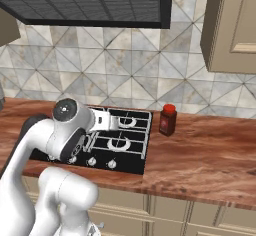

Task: Collect the paprika, ketchup, and shaker from the cabinet and place them next to the stove.

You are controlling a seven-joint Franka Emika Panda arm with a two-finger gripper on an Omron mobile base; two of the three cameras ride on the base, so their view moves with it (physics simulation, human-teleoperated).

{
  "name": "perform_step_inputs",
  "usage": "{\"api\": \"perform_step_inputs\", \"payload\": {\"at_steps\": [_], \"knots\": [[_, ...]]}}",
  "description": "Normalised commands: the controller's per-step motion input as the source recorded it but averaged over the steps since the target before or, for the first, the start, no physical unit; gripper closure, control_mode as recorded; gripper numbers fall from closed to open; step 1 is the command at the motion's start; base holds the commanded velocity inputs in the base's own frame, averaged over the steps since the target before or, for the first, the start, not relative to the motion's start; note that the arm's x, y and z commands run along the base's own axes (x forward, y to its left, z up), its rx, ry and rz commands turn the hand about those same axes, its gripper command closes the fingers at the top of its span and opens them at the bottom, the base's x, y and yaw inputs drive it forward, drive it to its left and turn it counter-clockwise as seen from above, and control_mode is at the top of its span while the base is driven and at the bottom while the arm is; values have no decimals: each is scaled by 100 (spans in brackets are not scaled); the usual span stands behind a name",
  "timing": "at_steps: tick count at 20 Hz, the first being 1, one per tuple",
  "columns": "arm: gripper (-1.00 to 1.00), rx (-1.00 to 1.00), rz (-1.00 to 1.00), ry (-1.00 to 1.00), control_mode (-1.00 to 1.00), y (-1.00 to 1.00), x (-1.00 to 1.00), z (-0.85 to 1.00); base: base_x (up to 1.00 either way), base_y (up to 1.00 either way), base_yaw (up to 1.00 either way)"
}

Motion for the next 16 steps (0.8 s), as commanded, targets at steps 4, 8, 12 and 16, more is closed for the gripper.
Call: {"api": "perform_step_inputs", "payload": {"at_steps": [4,8,12,16], "knots": [[-100,0,-6,3,-100,16,-2,-12,0,0,0],[-100,0,0,0,-100,1,-10,-12,0,0,0],[-100,0,1,-1,-100,8,-55,-14,0,0,0],[-100,0,0,0,100,0,0,0,-92,19,3]]}}
